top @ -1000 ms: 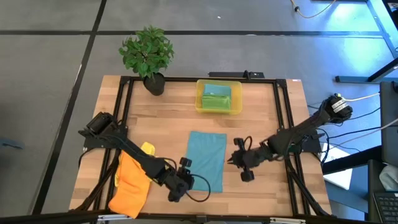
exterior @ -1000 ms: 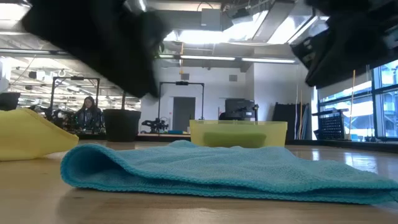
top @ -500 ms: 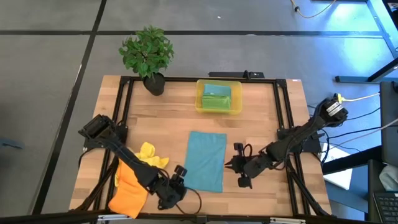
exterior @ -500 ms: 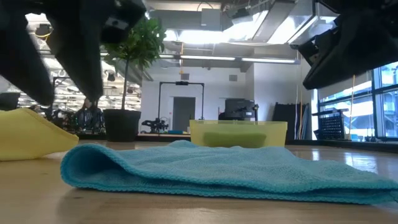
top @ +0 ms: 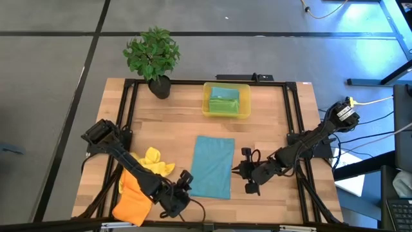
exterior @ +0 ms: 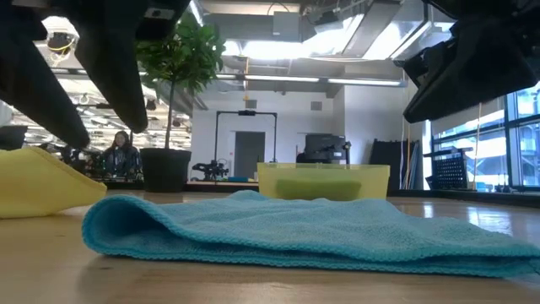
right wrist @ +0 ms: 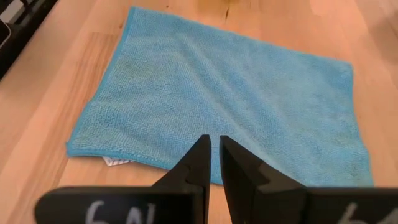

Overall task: Fold microfiber towels
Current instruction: Fold the blue microfiber towel

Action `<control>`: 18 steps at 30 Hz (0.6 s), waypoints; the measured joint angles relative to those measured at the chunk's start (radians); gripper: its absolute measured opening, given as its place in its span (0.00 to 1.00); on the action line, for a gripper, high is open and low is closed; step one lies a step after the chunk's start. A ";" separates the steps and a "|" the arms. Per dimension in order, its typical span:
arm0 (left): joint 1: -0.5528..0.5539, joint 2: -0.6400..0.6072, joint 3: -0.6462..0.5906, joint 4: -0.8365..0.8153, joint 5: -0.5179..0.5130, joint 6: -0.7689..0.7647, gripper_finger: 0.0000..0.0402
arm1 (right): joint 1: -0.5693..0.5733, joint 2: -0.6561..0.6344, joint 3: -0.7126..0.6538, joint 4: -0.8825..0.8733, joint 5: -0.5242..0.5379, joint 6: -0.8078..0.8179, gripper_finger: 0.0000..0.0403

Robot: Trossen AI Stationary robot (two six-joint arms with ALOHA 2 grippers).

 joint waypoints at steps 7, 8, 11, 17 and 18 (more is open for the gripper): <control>-0.030 0.000 0.112 -0.056 -0.088 0.072 0.32 | -0.001 0.000 0.000 -0.002 0.002 -0.050 0.09; -0.034 0.000 0.141 -0.078 -0.106 0.085 0.32 | -0.001 0.000 0.000 -0.002 0.002 -0.062 0.09; -0.038 0.000 0.207 -0.122 -0.149 0.088 0.33 | -0.001 0.000 0.000 -0.002 0.002 -0.068 0.09; -0.030 0.000 0.243 -0.138 -0.041 -0.021 0.38 | -0.001 0.000 0.000 -0.002 0.003 -0.070 0.09; -0.026 0.000 0.245 -0.140 -0.025 -0.038 0.40 | -0.001 0.000 0.000 -0.002 0.003 -0.070 0.09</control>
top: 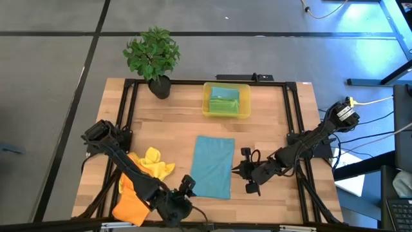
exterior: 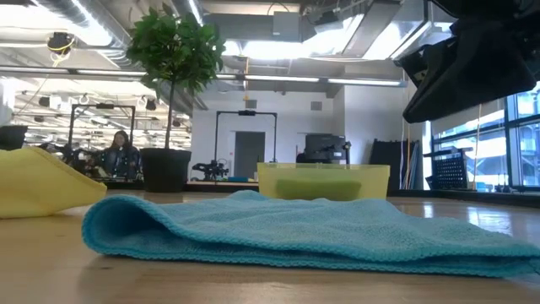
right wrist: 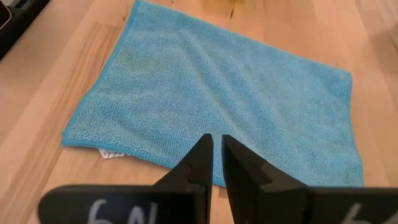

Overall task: Fold microfiber towels
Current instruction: Fold the blue microfiber towel

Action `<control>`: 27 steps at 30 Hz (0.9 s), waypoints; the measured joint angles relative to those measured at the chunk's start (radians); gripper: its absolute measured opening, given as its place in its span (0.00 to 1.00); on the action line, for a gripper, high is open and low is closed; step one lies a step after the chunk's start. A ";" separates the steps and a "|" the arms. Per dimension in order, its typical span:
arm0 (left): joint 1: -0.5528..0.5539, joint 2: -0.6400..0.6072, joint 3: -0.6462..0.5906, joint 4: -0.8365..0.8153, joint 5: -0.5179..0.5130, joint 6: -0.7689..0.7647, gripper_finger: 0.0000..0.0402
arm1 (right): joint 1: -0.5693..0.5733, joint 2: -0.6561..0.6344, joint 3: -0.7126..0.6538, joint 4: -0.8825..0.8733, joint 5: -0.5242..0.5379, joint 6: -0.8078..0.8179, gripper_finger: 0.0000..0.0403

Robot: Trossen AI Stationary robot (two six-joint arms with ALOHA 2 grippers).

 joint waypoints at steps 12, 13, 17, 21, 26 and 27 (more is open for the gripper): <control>0.025 0.124 -0.046 -0.080 -0.005 0.131 0.55 | 0.000 0.000 0.000 0.004 0.001 -0.003 0.09; 0.025 0.141 -0.046 -0.081 -0.004 0.147 0.55 | 0.000 0.000 0.000 0.004 0.001 -0.002 0.09; 0.017 0.167 -0.048 -0.075 -0.005 0.203 0.55 | 0.000 0.000 0.000 0.004 0.001 0.002 0.09; 0.008 0.205 -0.048 -0.081 -0.001 0.275 0.55 | 0.000 0.000 0.000 0.006 0.001 0.003 0.09; -0.008 0.251 -0.043 -0.077 -0.047 0.381 0.55 | 0.000 0.000 0.000 0.027 0.019 0.004 0.09; -0.008 0.255 -0.043 -0.077 -0.061 0.383 0.55 | 0.001 0.000 0.000 0.032 0.019 0.004 0.09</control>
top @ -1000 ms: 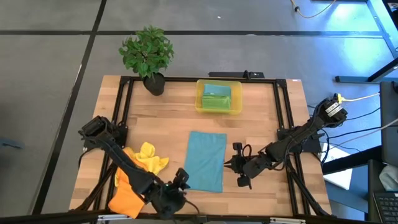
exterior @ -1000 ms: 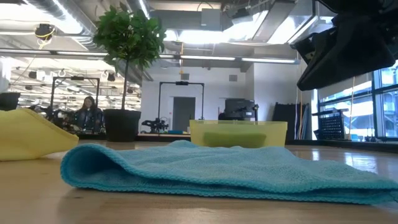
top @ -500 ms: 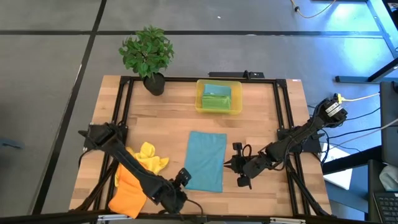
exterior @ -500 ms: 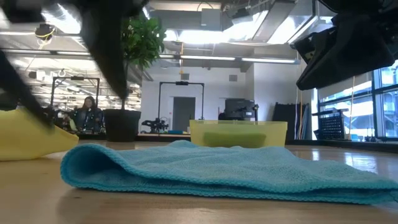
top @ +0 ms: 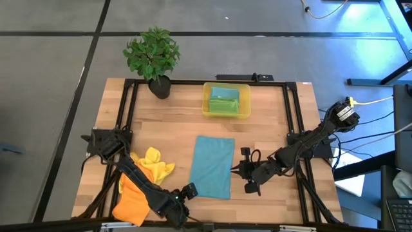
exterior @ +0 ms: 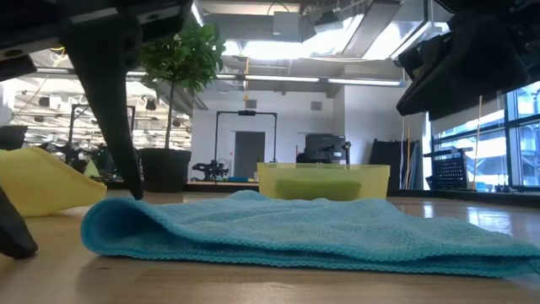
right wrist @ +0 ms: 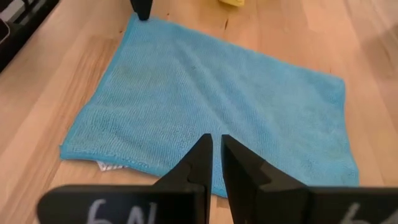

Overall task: Fold microfiber towels
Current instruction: Fold the blue microfiber towel

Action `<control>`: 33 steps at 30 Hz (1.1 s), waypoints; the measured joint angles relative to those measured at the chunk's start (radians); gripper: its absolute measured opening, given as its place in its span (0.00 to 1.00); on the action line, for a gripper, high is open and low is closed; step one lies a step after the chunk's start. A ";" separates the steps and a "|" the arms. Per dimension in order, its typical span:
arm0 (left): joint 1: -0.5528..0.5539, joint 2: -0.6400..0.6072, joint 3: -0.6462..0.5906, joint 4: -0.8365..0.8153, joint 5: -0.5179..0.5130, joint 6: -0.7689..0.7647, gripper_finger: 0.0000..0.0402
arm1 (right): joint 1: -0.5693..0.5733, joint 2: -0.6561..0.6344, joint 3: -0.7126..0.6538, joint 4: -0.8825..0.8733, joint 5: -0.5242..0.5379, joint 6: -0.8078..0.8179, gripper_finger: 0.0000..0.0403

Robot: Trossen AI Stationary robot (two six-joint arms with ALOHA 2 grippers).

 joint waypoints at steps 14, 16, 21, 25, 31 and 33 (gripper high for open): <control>0.011 0.008 -0.005 0.059 -0.116 0.052 0.53 | 0.008 0.000 0.000 0.002 0.009 0.002 0.09; 0.012 0.009 -0.006 0.065 -0.121 0.053 0.53 | 0.008 0.000 0.000 -0.001 0.009 0.001 0.09; 0.013 0.011 -0.006 0.068 -0.130 0.045 0.49 | 0.008 0.000 0.000 -0.001 0.009 0.002 0.09; 0.013 0.011 -0.007 0.067 -0.115 0.035 0.39 | 0.012 0.000 0.000 -0.001 0.005 -0.005 0.09; 0.014 0.011 -0.007 0.062 -0.089 -0.066 0.22 | 0.014 0.002 0.000 -0.002 -0.028 -0.004 0.09; 0.014 0.012 -0.008 0.063 -0.083 -0.103 0.16 | 0.014 0.009 0.000 -0.003 -0.031 -0.006 0.09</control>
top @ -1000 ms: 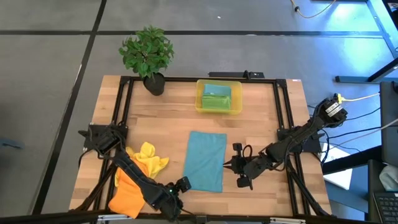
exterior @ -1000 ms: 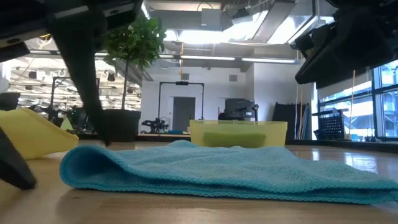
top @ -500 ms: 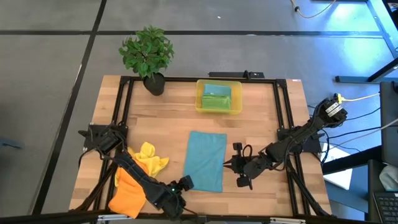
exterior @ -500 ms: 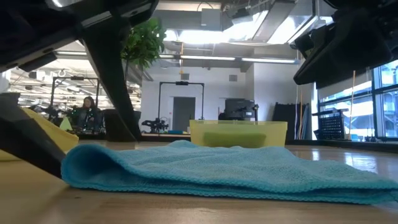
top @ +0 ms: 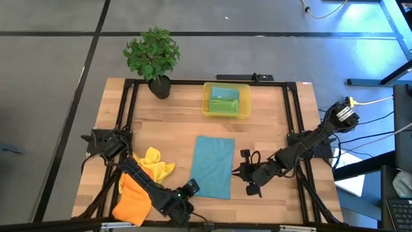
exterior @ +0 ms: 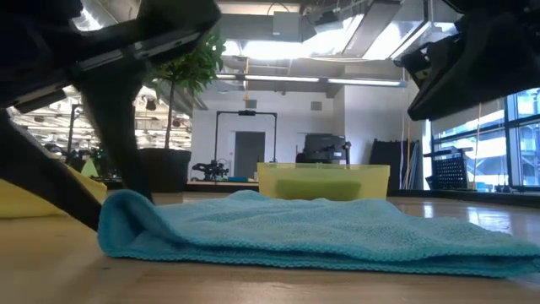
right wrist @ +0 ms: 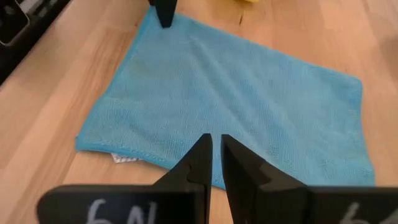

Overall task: Fold microfiber towels
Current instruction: Fold the blue microfiber towel

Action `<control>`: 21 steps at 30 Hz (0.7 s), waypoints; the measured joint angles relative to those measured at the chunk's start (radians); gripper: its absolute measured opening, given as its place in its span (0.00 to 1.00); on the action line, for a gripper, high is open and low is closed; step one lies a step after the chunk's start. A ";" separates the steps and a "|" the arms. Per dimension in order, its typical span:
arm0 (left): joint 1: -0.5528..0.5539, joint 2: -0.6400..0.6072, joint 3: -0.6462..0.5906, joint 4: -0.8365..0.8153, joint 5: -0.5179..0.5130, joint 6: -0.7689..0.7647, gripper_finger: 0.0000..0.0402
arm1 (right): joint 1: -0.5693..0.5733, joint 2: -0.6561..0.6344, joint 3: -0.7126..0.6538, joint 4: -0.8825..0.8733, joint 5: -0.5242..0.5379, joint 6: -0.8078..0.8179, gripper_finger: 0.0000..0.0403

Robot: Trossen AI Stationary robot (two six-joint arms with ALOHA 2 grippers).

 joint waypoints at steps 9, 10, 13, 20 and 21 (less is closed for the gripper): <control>0.026 -0.003 0.002 0.002 0.067 -0.297 0.01 | 0.001 0.136 0.000 0.018 -0.118 -0.051 0.09; 0.026 -0.003 0.002 0.001 0.067 -0.328 0.01 | 0.001 0.157 0.000 0.026 -0.121 -0.051 0.09; 0.026 -0.003 0.002 0.001 0.061 -0.403 0.01 | 0.007 0.202 0.000 0.089 -0.122 -0.076 0.09; 0.026 -0.001 0.002 0.012 0.039 -0.553 0.01 | 0.031 0.212 0.041 0.115 -0.113 -0.166 0.09; 0.026 -0.001 0.002 0.013 0.037 -0.563 0.01 | 0.033 0.212 0.042 0.113 -0.113 -0.184 0.09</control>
